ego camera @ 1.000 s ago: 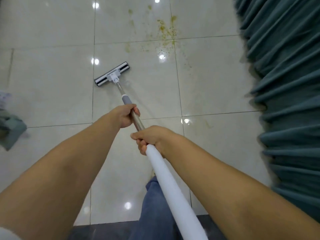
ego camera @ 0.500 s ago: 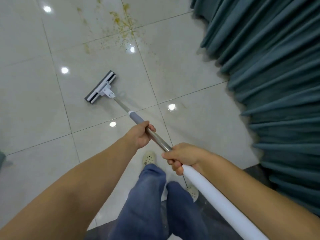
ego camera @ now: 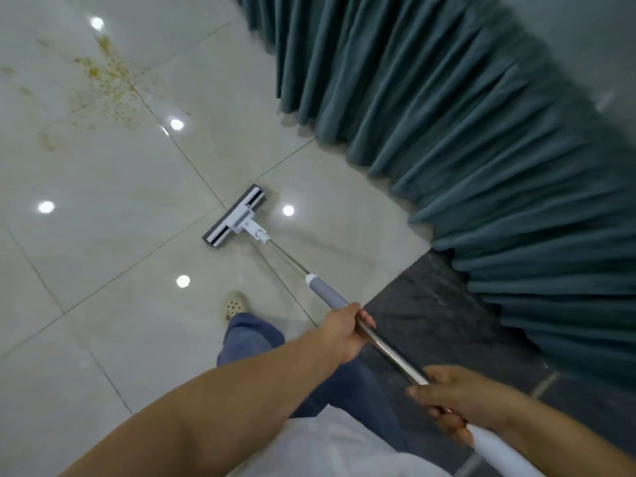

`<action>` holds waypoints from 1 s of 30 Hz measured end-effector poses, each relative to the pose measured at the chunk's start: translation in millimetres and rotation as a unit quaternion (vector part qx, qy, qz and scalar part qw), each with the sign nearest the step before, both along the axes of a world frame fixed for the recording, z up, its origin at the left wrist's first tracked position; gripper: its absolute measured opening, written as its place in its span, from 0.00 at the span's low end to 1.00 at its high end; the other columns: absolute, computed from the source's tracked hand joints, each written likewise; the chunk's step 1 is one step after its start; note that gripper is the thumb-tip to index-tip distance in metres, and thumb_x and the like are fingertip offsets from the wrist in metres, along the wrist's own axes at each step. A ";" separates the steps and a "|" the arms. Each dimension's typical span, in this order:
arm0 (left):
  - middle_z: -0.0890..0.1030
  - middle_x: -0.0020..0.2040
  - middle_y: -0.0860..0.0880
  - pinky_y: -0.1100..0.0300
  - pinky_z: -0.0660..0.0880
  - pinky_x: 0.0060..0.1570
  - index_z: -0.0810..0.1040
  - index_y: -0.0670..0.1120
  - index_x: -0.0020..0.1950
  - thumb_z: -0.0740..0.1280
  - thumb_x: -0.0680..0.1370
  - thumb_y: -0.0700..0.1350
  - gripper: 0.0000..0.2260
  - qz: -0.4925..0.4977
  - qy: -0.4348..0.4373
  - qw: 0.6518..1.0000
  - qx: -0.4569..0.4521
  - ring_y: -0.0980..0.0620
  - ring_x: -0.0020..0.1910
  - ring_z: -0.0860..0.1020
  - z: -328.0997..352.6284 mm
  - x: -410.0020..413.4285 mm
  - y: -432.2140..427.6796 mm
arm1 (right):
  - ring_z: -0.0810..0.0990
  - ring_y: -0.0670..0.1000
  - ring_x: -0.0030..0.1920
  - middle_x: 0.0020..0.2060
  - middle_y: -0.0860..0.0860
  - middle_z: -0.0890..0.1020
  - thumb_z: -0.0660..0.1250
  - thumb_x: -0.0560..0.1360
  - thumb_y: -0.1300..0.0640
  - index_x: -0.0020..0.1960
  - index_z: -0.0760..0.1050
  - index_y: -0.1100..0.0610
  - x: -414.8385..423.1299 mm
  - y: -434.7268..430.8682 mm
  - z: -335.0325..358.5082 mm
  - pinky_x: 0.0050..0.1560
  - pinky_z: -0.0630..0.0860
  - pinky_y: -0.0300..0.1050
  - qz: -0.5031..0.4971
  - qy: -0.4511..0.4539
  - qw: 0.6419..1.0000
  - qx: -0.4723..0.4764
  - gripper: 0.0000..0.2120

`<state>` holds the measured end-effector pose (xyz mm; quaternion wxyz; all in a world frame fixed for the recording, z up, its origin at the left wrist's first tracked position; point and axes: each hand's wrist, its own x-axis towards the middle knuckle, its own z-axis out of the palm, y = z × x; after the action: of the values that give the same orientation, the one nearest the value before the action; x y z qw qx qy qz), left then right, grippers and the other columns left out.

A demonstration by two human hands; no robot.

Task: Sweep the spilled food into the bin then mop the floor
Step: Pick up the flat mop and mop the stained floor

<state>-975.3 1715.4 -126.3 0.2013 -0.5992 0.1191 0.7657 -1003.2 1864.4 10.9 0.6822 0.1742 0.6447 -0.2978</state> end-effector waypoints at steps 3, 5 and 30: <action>0.68 0.26 0.47 0.61 0.73 0.24 0.67 0.41 0.42 0.60 0.80 0.36 0.07 -0.028 0.012 0.999 0.008 0.53 0.24 0.67 16.0 -7.3 45.6 | 0.63 0.46 0.17 0.23 0.54 0.67 0.63 0.78 0.65 0.38 0.66 0.61 6.1 47.4 13.3 0.17 0.61 0.34 -0.071 -0.018 0.997 0.007 0.11; 0.67 0.29 0.46 0.64 0.72 0.21 0.66 0.41 0.42 0.59 0.80 0.36 0.07 -0.051 0.012 0.999 0.007 0.53 0.26 0.67 21.5 -14.0 68.1 | 0.63 0.45 0.17 0.24 0.53 0.68 0.63 0.78 0.65 0.39 0.66 0.61 6.3 68.3 19.7 0.17 0.61 0.33 -0.114 -0.024 0.993 0.018 0.10; 0.65 0.31 0.47 0.67 0.72 0.21 0.66 0.42 0.41 0.59 0.80 0.36 0.09 0.039 0.073 0.987 -0.137 0.53 0.27 0.66 -45.6 -235.5 -334.2 | 0.64 0.42 0.18 0.25 0.50 0.71 0.64 0.77 0.63 0.40 0.68 0.59 -218.7 -339.8 -68.0 0.19 0.64 0.31 -0.075 -0.029 0.996 -0.037 0.09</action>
<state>-1210.8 1381.2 -171.9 0.0782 -0.5681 0.2144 0.7907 -1222.0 1524.6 -57.1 0.6827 0.2049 0.5980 -0.3666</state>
